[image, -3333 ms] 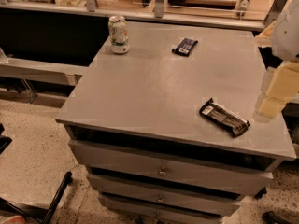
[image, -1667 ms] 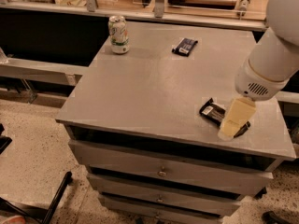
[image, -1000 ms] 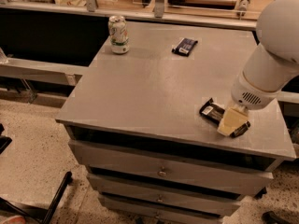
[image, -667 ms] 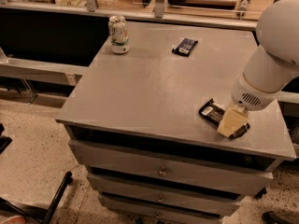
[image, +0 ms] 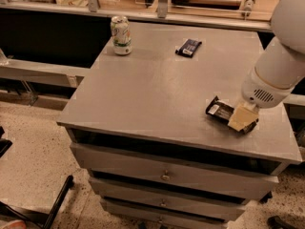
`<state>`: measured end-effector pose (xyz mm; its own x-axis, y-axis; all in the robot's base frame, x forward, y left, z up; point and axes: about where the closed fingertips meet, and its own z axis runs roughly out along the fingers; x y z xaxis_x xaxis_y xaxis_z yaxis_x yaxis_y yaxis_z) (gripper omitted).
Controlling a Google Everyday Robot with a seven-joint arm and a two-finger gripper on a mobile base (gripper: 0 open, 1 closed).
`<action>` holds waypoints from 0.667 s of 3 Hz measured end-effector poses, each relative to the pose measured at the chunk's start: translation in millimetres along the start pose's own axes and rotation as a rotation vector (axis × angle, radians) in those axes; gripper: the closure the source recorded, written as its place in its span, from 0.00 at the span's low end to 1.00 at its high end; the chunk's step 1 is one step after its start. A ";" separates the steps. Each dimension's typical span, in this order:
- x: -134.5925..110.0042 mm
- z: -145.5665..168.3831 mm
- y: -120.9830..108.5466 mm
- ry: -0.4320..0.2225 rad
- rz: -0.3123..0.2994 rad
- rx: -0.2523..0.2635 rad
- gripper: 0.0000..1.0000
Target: Pick rxbar chocolate
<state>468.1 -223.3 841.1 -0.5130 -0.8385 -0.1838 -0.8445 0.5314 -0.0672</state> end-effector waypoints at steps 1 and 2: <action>0.4 -22.6 -11.9 -0.080 0.003 -0.036 1.00; -2.8 -60.2 -25.0 -0.182 -0.006 -0.036 1.00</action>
Offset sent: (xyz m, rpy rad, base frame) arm 0.0208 -0.0314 0.1092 0.2715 -0.1333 0.0411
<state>481.3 -241.5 902.3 -0.4742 -0.8042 -0.3583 -0.8541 0.5190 -0.0346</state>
